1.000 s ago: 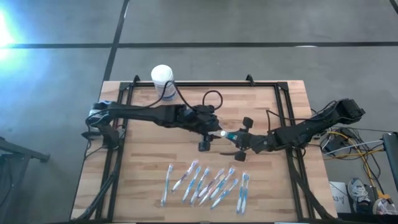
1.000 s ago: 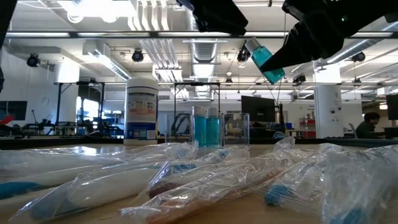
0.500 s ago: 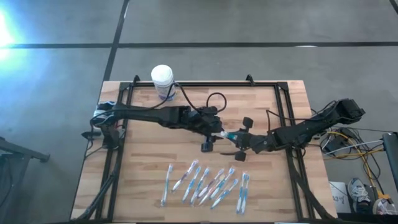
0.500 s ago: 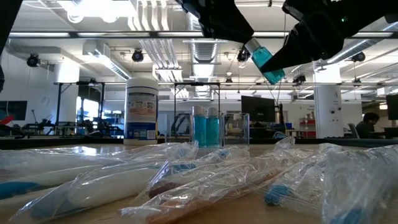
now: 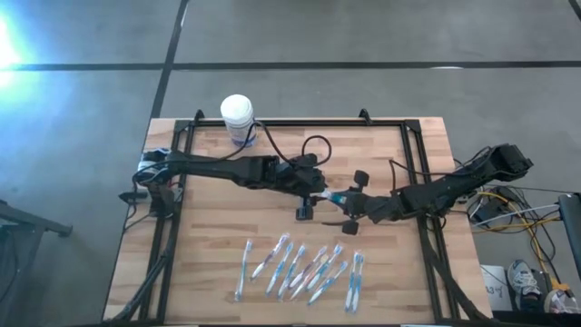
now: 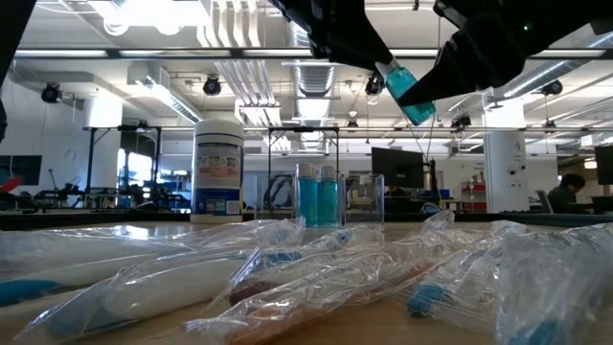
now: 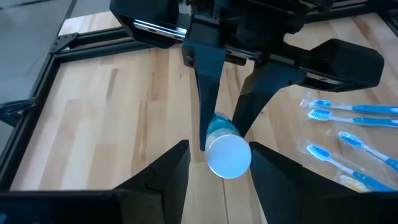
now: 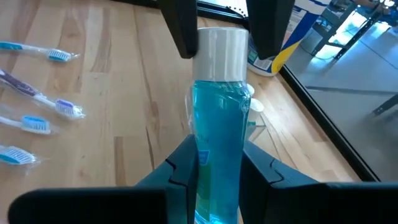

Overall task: Pick & Place toothbrushing station
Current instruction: Put the blue mouthwash into the transparent bin organizer

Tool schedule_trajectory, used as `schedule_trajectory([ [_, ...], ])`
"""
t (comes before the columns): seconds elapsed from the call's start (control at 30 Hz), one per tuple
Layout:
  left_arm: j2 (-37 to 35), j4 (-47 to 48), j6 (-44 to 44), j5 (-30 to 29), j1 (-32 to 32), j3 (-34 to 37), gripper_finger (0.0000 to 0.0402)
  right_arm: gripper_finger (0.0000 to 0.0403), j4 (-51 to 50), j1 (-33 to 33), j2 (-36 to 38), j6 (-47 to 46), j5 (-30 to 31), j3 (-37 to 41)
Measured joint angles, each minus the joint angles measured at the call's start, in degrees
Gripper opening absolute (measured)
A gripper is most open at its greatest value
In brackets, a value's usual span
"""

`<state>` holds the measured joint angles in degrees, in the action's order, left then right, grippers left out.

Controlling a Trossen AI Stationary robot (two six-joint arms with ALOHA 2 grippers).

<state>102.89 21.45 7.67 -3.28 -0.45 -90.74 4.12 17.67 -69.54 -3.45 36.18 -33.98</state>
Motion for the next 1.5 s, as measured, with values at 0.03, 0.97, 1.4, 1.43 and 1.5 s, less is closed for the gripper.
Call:
schedule_trajectory([
  [0.03, 0.00, -0.02, 0.24, 0.01, 0.00, 0.00, 0.0170, 0.0068, 0.20, 0.00, 0.00, 0.10, 0.00, 0.00],
  [0.97, -0.09, -4.48, 1.65, 0.18, 0.18, 2.47, 0.0126, 0.0068, 1.38, 0.00, -0.07, 1.05, -0.13, 0.15],
  [1.4, -0.17, -4.46, 4.14, 2.21, 0.26, 2.66, 0.0095, 0.0068, 1.73, 0.04, -0.07, 1.05, -0.22, 0.17],
  [1.43, -0.17, -4.41, 4.17, 2.24, 0.27, 2.67, 0.0095, 0.0068, 1.73, 0.04, -0.07, 1.04, -0.22, 0.17],
  [1.5, -0.17, -4.39, 4.17, 2.31, 0.29, 2.67, 0.0095, 0.0068, 1.87, 0.04, -0.07, 0.86, -0.24, 0.28],
])
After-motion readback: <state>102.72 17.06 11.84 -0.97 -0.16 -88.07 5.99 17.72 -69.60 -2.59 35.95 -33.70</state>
